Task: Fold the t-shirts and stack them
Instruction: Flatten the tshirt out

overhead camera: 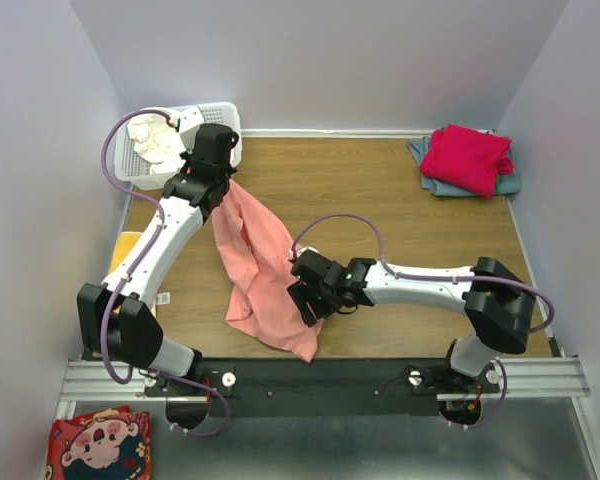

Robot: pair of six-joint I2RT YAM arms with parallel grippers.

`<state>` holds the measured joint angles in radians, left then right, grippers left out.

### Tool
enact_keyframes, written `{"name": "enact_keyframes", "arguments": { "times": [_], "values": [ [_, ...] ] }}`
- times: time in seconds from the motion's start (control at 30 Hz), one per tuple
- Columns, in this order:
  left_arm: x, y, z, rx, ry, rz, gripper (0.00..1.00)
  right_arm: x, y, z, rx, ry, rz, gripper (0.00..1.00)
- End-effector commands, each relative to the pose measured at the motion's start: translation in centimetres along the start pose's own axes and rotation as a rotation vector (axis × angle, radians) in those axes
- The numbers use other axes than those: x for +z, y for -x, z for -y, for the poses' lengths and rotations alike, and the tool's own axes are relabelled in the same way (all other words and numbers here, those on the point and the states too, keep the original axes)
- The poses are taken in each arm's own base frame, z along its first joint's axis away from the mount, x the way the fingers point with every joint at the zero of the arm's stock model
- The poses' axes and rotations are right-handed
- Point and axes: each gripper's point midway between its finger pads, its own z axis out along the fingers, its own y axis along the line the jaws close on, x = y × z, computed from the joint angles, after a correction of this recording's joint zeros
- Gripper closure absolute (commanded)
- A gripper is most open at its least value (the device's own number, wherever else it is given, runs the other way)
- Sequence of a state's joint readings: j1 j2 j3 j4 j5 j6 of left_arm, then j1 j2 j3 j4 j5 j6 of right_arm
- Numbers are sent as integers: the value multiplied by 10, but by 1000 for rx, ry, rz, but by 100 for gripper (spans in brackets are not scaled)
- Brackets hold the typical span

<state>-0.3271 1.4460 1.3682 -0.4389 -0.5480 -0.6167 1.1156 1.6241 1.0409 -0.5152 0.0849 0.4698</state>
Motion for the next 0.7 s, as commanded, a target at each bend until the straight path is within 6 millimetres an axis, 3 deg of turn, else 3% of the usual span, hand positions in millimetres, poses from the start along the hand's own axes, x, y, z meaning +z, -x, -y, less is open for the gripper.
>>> {"name": "enact_keyframes", "arguments": {
  "times": [0.0,0.2,0.3,0.33,0.47,0.6,0.67],
  "values": [
    [5,13,6,-10,-42,12,100,10,18,-13,-41,17,48,27],
    [6,10,3,-4,-46,1,100,20,17,-22,-44,45,39,40],
    [6,12,1,-2,-45,5,100,24,13,-22,-44,48,26,56],
    [6,13,0,1,-44,6,100,23,12,-23,-44,48,26,72],
    [4,16,-1,6,-43,10,100,17,16,-15,-22,12,58,98],
    [0,24,-1,23,-50,22,100,-2,20,0,9,-65,95,99],
    [-5,33,1,33,-61,35,100,-21,32,15,35,-140,159,99]
  ]
}}
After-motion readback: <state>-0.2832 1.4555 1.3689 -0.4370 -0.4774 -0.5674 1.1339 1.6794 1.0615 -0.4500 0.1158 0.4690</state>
